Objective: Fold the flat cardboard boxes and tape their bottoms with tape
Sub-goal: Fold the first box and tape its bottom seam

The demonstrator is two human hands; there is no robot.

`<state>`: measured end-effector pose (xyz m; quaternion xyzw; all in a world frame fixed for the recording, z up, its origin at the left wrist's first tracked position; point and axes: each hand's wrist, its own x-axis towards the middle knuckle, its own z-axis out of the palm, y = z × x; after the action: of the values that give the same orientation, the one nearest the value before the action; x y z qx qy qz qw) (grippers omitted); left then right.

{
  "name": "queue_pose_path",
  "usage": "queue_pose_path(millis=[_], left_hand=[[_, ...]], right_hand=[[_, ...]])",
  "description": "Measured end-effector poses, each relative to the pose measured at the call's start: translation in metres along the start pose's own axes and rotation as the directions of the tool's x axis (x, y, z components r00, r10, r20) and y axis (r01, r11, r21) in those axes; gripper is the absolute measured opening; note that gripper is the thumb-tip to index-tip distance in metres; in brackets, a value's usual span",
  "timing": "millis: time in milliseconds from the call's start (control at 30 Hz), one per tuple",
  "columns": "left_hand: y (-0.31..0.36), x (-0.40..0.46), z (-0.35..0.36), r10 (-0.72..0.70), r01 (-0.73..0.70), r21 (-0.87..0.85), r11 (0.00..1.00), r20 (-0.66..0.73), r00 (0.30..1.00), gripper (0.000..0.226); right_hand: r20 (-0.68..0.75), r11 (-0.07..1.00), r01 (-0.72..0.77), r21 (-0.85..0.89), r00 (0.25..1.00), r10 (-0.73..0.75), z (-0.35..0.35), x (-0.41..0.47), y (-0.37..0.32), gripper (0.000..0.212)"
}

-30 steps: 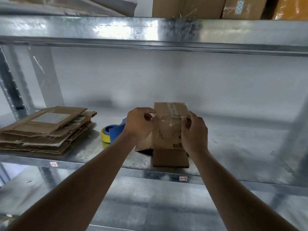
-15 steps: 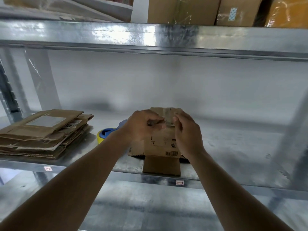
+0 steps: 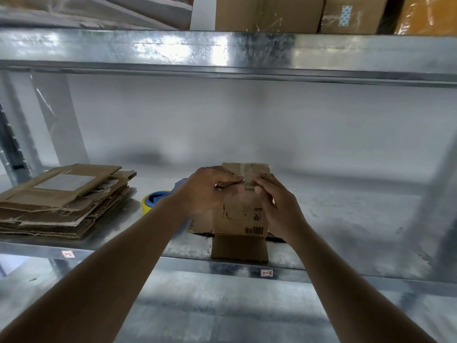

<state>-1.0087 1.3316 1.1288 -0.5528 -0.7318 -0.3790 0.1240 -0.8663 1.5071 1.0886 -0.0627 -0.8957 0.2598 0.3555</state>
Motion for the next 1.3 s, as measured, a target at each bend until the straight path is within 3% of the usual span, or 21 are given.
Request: queue_pose_path(millis=[100, 300, 433, 567, 700, 900, 1000, 1067, 1200, 1300], left_hand=[[0.001, -0.001, 0.003, 0.026, -0.025, 0.018, 1.0, -0.032, 0.999, 0.033], [-0.001, -0.001, -0.004, 0.057, -0.066, 0.119, 0.991, 0.077, 0.995, 0.039], [0.001, -0.003, -0.005, 0.03, -0.037, 0.089, 0.995, 0.07, 0.997, 0.039], [0.009, 0.0, 0.002, -0.034, 0.035, 0.087, 0.996, -0.014, 0.999, 0.041], [0.023, 0.003, 0.011, -0.111, 0.133, 0.208, 0.969, -0.114, 0.987, 0.049], [0.024, 0.003, 0.012, -0.111, 0.135, 0.185, 0.973, -0.132, 0.985, 0.048], [0.023, 0.003, 0.012, -0.112, 0.133, 0.175, 0.976, -0.121, 0.986, 0.049], [0.019, 0.005, 0.013, -0.119, 0.137, 0.127, 0.982, -0.138, 0.983, 0.05], [0.017, 0.008, 0.011, -0.065, 0.074, 0.049, 0.996, -0.163, 0.984, 0.038], [0.014, 0.009, 0.009, -0.013, 0.019, 0.06, 0.998, -0.104, 0.994, 0.033]], right_hand=[[-0.013, 1.0, 0.006, 0.018, 1.0, -0.006, 0.001, 0.002, 0.004, 0.042], [0.024, 0.994, 0.112, -0.015, 0.993, -0.112, -0.009, 0.004, 0.017, 0.043], [0.056, 0.991, 0.132, 0.035, 0.989, -0.134, -0.012, 0.001, 0.016, 0.044], [0.05, 0.975, 0.069, 0.214, 0.995, -0.081, -0.012, -0.007, 0.018, 0.045], [0.026, 0.954, 0.028, 0.3, 0.999, -0.038, -0.011, -0.009, 0.022, 0.045], [0.065, 0.958, -0.026, 0.285, 0.998, 0.008, -0.016, -0.006, 0.021, 0.04], [-0.004, 0.944, -0.07, 0.323, 0.997, 0.076, -0.017, -0.004, 0.009, 0.036], [-0.072, 0.964, -0.046, 0.263, 0.995, 0.068, -0.015, 0.002, 0.005, 0.039], [0.032, 0.998, 0.028, 0.048, 0.999, -0.029, -0.013, 0.01, 0.0, 0.043], [0.017, 0.996, 0.067, -0.059, 0.998, -0.066, -0.015, 0.01, 0.0, 0.038]])
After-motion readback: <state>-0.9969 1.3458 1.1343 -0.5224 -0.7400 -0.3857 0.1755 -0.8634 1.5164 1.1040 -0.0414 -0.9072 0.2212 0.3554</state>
